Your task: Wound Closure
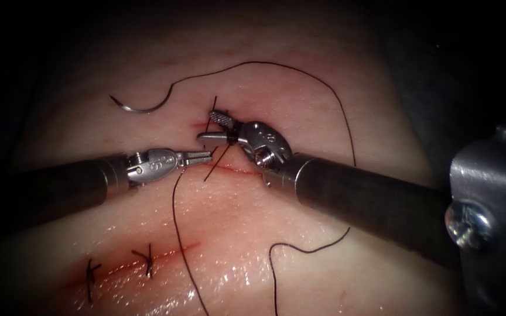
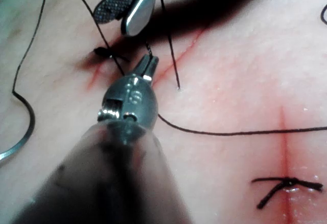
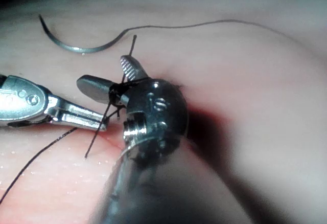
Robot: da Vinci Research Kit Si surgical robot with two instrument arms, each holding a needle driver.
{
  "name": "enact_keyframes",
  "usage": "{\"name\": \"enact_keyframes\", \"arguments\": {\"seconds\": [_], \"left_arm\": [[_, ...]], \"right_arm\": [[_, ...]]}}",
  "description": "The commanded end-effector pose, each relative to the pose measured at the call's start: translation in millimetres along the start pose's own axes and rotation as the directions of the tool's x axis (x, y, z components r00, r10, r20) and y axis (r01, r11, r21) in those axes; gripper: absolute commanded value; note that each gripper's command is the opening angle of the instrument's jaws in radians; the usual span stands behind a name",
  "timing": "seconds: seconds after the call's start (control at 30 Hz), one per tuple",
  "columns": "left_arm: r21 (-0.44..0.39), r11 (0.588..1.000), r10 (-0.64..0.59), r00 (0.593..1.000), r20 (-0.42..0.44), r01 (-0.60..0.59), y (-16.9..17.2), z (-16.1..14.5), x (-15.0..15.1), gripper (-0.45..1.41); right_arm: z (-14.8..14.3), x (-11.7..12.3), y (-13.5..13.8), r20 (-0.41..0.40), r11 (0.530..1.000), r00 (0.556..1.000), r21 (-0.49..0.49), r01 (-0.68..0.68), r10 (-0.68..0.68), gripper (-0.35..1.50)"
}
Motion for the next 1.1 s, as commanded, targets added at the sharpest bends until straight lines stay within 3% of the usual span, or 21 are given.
{"name": "enact_keyframes", "arguments": {"seconds": [0.03, 0.67, 0.83, 1.1], "left_arm": [[-0.002, 1.000, 0.000, 1.000, -0.003, 0.000, -0.4, 0.9, 0.0, -0.45], [-0.009, 1.000, 0.008, 1.000, -0.014, -0.008, -0.9, 2.2, 1.0, -0.45], [-0.010, 1.000, 0.008, 1.000, -0.015, -0.008, -1.0, 2.3, 1.0, -0.45], [-0.010, 1.000, 0.008, 1.000, -0.016, -0.009, -0.9, 2.3, 1.0, -0.45]], "right_arm": [[0.7, 0.1, 0.4, -0.003, 1.000, 1.000, -0.009, 0.002, -0.002, 1.16], [0.3, 0.1, 1.6, 0.020, 0.986, 0.991, -0.111, -0.127, 0.130, 1.23], [1.3, -0.4, 2.7, 0.027, 0.975, 0.987, -0.163, -0.149, 0.155, 1.23], [3.1, -1.0, 2.5, 0.030, 0.975, 0.985, -0.149, -0.163, 0.169, 1.26]]}}
